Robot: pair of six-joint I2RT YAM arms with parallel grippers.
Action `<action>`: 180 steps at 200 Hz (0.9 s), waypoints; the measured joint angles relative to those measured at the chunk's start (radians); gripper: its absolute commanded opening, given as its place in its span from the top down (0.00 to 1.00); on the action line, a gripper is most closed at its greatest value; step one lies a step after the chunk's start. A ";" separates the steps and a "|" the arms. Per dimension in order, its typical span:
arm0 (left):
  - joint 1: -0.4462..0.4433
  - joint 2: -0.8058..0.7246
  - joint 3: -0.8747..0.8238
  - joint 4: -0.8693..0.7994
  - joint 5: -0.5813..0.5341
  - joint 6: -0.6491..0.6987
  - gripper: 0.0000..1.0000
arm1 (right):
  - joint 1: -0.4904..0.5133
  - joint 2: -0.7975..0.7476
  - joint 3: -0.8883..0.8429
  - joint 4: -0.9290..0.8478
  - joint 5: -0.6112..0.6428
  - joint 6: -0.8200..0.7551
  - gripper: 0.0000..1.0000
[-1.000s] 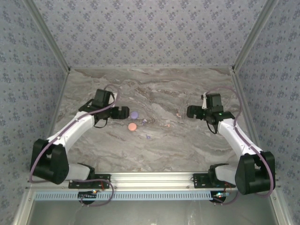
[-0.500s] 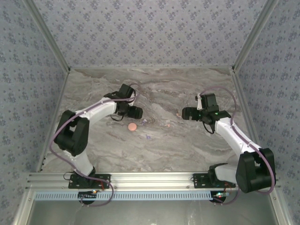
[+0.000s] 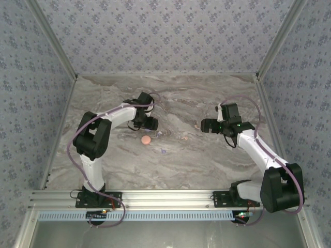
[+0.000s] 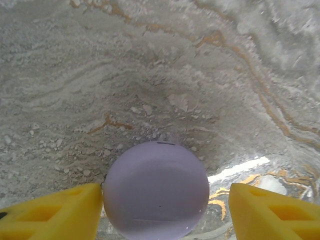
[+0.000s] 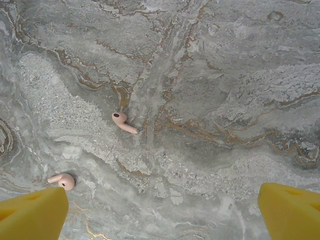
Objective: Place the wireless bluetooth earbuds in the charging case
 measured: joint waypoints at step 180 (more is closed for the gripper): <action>0.001 0.062 0.067 -0.064 -0.048 -0.010 0.46 | 0.005 0.009 0.000 -0.002 0.000 0.000 0.00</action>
